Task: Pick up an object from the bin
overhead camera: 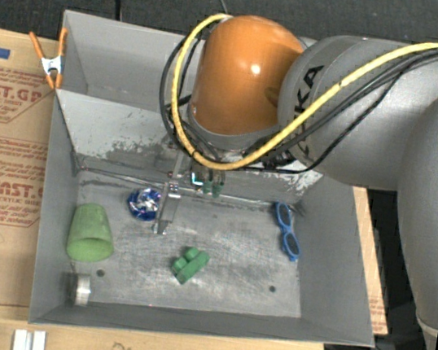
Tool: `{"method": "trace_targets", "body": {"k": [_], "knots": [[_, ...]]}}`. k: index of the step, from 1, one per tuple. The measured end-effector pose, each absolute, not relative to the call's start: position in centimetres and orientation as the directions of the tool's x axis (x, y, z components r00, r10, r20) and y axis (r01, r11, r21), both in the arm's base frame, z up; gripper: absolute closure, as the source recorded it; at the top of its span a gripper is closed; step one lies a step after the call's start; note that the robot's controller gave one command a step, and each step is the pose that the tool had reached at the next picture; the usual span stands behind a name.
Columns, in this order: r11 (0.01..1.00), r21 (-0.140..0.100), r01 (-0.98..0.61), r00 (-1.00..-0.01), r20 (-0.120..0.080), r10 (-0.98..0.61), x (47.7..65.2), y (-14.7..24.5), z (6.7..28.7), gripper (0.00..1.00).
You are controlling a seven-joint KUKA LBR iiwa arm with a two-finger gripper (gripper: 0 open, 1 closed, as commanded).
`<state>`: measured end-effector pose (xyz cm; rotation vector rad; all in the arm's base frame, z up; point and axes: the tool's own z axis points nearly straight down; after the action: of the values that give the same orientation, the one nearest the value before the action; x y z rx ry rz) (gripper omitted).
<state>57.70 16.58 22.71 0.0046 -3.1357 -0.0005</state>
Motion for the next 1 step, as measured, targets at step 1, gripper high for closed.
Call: {"method": "trace_targets", "body": {"k": [1], "knots": [[0.999,0.003,0.033,-0.999,-0.012,0.033,58.89,13.25,8.50,0.00]]}}
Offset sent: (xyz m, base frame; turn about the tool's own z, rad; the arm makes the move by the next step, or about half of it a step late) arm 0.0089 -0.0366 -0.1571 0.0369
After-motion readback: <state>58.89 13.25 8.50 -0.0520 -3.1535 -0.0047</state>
